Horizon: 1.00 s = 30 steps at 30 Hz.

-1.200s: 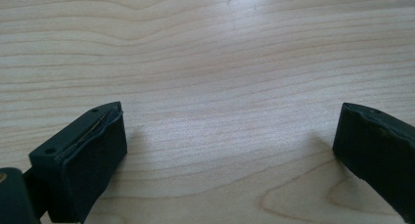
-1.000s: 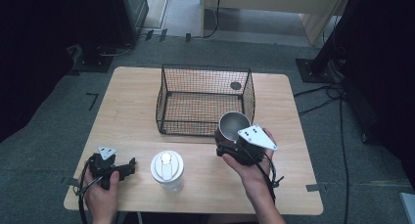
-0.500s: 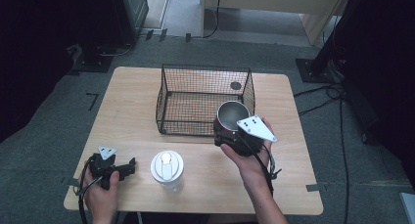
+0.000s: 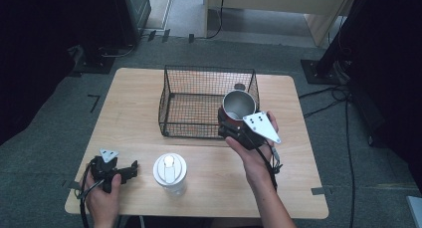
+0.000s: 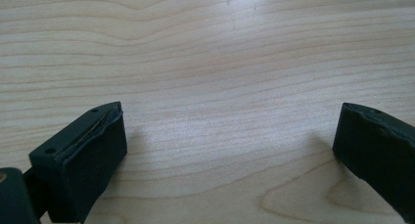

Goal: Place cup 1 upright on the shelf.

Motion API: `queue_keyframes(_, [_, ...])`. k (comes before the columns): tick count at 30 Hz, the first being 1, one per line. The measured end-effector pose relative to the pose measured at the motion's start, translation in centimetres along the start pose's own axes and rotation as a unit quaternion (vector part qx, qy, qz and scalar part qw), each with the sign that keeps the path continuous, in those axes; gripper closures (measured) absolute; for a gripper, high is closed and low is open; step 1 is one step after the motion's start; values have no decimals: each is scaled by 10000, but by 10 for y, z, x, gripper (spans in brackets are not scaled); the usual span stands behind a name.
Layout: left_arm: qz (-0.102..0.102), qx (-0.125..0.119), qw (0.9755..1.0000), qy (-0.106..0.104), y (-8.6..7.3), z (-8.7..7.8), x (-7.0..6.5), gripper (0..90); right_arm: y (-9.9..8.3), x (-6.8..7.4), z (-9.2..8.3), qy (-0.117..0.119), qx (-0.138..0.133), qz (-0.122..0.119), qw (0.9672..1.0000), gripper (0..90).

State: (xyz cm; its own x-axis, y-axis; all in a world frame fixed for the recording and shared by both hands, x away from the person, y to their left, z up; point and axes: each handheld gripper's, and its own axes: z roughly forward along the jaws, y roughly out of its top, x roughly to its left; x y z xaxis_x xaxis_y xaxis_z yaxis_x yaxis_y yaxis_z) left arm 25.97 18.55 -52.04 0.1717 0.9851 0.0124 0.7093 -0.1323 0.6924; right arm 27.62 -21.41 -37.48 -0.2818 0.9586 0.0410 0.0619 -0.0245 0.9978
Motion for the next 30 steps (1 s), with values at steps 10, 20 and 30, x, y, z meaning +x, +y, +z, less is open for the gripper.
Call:
queue_keyframes(10, [-1, -8, 10000, 1, 0, 0, 0, 0, -7, -7, 22, -150, -418, -74, 9990, 76])
queue_keyframes(20, [1, -6, 10000, 0, 0, 0, 0, 0, -2, -6, 47, -163, -558, -159, 9982, 76])
queue_keyframes(30, [22, -9, 10000, -12, 0, 0, 0, 0, 1, -3, 75, -176, -484, -7, 9987, 76])
